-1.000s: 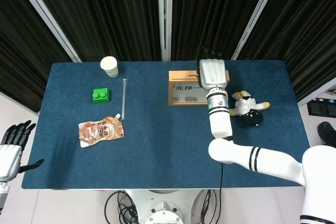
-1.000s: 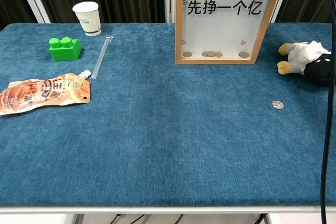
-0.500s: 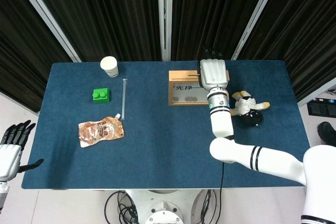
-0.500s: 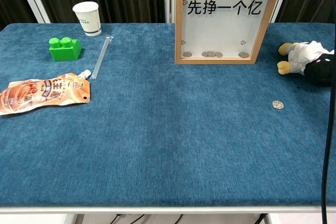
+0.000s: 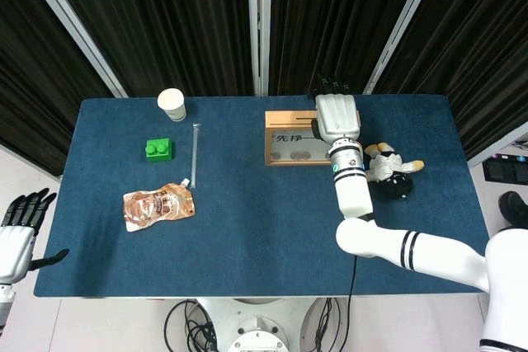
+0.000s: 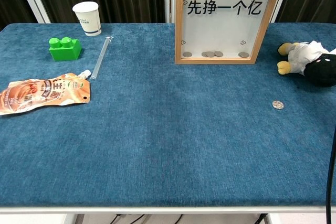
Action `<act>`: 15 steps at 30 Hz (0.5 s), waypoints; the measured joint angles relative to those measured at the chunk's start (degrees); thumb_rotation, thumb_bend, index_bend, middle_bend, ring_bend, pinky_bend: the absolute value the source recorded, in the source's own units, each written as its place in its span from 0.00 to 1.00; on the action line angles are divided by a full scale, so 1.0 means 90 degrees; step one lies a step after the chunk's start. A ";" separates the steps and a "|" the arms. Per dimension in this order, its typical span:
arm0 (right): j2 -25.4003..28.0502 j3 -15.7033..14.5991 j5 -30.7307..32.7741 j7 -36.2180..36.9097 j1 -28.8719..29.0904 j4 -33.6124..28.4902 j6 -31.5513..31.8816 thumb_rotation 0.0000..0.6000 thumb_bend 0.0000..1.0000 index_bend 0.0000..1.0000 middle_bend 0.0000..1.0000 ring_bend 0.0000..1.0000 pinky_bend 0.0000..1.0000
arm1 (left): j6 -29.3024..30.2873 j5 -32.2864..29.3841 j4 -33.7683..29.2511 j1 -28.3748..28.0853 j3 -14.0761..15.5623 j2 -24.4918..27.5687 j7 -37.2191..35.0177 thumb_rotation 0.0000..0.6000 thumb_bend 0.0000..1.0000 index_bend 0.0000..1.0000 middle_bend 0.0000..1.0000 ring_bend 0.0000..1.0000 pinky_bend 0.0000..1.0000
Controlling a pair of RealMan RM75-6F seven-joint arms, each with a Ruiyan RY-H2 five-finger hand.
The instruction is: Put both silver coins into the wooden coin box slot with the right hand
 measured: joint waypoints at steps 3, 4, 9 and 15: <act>0.0104 -0.0007 -0.0146 0.0141 -0.0075 -0.0171 0.0035 1.00 0.37 0.29 0.00 0.00 0.00 | 0.0005 0.0004 -0.0018 -0.0002 -0.0002 0.0004 0.0017 1.00 0.02 0.05 0.01 0.00 0.00; 0.0164 -0.0009 -0.0227 0.0204 -0.0119 -0.0280 0.0063 1.00 0.37 0.29 0.00 0.00 0.00 | 0.0004 0.0002 -0.0023 -0.0002 -0.0004 0.0005 0.0021 1.00 0.02 0.05 0.01 0.00 0.00; 0.0548 -0.0114 -0.0956 0.0537 -0.0446 -0.0989 0.0298 1.00 0.37 0.29 0.00 0.00 0.00 | -0.0013 -0.0026 -0.0032 -0.0001 -0.0009 0.0005 0.0043 1.00 0.02 0.05 0.01 0.00 0.00; 0.1193 -0.0728 -0.2854 0.1169 -0.1324 -0.2033 0.0868 1.00 0.35 0.29 0.01 0.00 0.00 | -0.0034 -0.0034 -0.0045 -0.0020 -0.0023 -0.0023 0.0108 1.00 0.02 0.05 0.01 0.00 0.00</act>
